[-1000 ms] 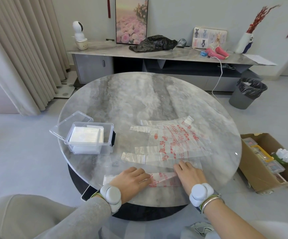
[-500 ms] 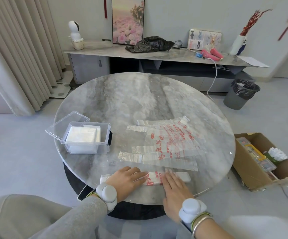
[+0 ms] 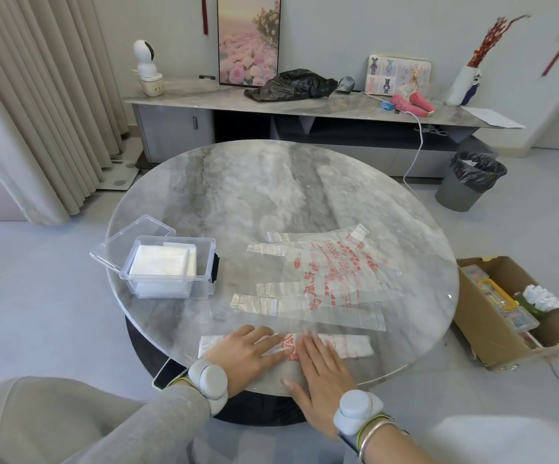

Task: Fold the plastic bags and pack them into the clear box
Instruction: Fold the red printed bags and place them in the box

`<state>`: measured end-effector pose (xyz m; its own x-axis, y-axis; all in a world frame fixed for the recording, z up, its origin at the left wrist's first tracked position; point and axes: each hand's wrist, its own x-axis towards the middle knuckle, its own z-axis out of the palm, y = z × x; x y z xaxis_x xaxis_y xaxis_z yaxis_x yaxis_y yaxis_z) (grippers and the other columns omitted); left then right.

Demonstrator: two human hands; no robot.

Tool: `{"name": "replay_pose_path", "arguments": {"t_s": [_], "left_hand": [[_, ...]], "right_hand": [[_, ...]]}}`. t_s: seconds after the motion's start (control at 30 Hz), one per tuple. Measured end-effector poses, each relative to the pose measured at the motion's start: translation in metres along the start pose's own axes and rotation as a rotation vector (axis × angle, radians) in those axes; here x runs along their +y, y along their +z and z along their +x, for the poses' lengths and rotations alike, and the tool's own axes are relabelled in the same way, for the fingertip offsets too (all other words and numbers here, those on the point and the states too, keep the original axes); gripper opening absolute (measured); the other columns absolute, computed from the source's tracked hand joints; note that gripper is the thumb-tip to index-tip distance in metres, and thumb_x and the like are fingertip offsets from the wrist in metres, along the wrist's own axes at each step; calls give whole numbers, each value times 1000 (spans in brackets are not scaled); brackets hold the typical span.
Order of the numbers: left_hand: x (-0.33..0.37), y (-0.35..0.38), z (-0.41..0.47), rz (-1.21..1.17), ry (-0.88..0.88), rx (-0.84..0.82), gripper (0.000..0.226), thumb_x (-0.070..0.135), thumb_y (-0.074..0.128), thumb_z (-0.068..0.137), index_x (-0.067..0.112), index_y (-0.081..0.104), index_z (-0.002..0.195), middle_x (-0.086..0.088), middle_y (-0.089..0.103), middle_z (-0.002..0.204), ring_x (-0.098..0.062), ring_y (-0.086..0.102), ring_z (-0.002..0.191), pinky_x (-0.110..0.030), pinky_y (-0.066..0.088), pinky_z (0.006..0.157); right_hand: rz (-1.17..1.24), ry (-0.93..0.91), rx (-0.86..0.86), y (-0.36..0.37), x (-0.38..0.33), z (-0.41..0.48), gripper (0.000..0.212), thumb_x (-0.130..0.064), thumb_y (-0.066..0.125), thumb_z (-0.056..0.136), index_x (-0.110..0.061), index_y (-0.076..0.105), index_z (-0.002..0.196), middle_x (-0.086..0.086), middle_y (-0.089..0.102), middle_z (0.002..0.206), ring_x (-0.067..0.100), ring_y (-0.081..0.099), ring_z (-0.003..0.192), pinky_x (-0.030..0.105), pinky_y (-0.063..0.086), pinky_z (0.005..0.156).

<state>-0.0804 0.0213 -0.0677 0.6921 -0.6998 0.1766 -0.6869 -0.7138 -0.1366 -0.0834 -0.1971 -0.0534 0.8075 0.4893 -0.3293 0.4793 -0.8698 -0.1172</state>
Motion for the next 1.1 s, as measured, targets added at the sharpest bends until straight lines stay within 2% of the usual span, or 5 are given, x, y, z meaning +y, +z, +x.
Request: {"name": "replay_pose_path", "arguments": {"t_s": [0.27, 0.4, 0.53, 0.8, 1.1], "left_hand": [[2, -2, -2, 2, -28, -36, 75, 23, 81, 57, 30, 59, 129, 1, 54, 121, -21, 53, 105, -30, 51, 78], [0, -9, -2, -14, -35, 18, 61, 23, 74, 63, 28, 63, 123, 3, 57, 109, -19, 56, 93, -30, 49, 80], [-5, -14, -10, -53, -60, 96, 40, 22, 51, 74, 26, 71, 108, 5, 63, 104, -19, 58, 91, -31, 49, 80], [-6, -30, 13, -322, -448, 135, 32, 24, 41, 84, 25, 69, 98, 11, 63, 98, -14, 64, 71, -28, 51, 59], [-27, -29, 67, -543, -766, -446, 35, 43, 74, 73, 30, 64, 104, 12, 67, 100, -14, 64, 93, -30, 53, 84]], "right_hand": [[36, 240, 94, -4, 37, 6, 124, -75, -49, 34, -8, -29, 137, 5, -26, 156, 17, -24, 144, 21, -36, 95], [68, 276, 103, -8, 37, 6, 138, -76, -48, 34, -6, -16, 149, 0, -28, 152, 18, -20, 145, 25, -26, 108], [146, 246, 148, -21, 39, 7, 70, -52, 12, 100, -7, 7, 153, 4, -4, 161, 17, -9, 148, 26, -6, 117], [119, 289, 141, -32, 40, 10, 60, -36, 27, 103, -5, 10, 152, 6, 2, 161, 20, -4, 148, 26, 1, 118], [24, 210, 146, -22, 39, 14, 62, -36, 21, 103, -2, 4, 152, 7, -7, 161, 22, -11, 147, 28, 0, 119]]}}
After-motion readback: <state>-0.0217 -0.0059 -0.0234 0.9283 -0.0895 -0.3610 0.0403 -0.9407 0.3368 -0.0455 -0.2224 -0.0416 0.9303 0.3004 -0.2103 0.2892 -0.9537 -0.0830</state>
